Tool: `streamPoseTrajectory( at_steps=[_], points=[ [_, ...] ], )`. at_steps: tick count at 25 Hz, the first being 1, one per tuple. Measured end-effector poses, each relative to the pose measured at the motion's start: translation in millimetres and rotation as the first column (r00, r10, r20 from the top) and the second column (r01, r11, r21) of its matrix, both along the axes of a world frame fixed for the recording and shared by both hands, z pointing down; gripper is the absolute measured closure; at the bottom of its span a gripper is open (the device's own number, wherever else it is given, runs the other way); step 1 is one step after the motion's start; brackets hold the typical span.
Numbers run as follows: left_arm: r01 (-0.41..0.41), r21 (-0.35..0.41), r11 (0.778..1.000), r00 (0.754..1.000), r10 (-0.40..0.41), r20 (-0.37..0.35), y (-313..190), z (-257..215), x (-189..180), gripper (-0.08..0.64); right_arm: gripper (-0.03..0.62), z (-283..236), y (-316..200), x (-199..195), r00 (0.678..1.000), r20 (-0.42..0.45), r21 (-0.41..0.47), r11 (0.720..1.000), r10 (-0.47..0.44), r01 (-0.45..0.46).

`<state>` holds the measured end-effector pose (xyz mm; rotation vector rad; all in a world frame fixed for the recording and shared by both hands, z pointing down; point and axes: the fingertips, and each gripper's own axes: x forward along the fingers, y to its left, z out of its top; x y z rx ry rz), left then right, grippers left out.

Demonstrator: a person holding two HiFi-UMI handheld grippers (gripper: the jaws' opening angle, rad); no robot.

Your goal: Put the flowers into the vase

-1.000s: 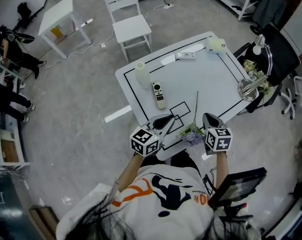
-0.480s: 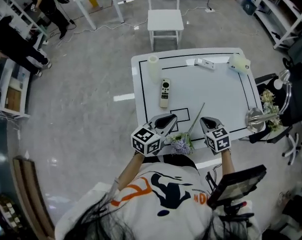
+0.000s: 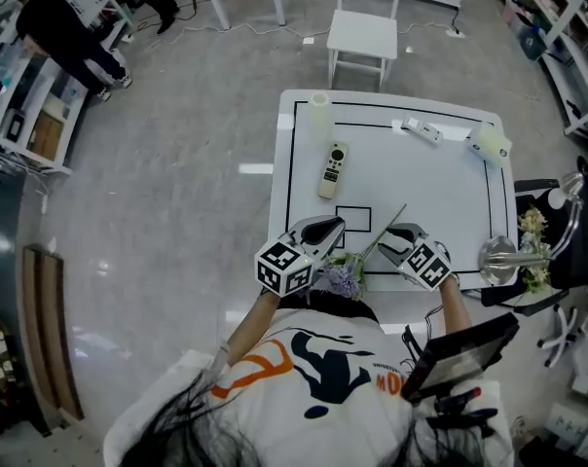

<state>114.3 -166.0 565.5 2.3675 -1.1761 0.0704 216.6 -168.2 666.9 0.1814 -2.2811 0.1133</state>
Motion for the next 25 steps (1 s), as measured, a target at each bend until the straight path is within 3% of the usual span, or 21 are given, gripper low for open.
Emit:
streamPoseTrajectory(
  at_steps=[4,9,13,18,25],
  points=[
    [0.033,-0.004,0.999,0.999,-0.033,0.012,4.4,1.3,-2.8,0.548,0.437,15.3,13.2,0.7,0.972,-0.104,0.052,0.975,-0.211,0.217],
    [0.078,-0.002,0.997,0.997,-0.078,0.013,8.9,1.4,-8.9,0.549,0.437,28.7,27.3,-2.1,0.890,-0.216,0.073,0.902,-0.403,0.426],
    [0.093,0.002,0.996,0.995,-0.093,0.021,14.1,-0.6,-10.0,0.548,0.437,35.6,29.7,-8.6,0.845,-0.270,0.111,0.857,-0.462,0.504],
    [0.113,0.001,0.994,0.993,-0.113,0.038,21.1,0.8,-12.9,0.548,0.437,32.2,28.3,-22.9,0.821,-0.282,0.155,0.821,-0.496,0.549],
    [0.136,0.010,0.991,0.990,-0.136,0.048,27.7,-1.4,-14.9,0.548,0.438,37.3,40.0,-31.1,0.711,-0.378,0.181,0.706,-0.592,0.684]
  ],
)
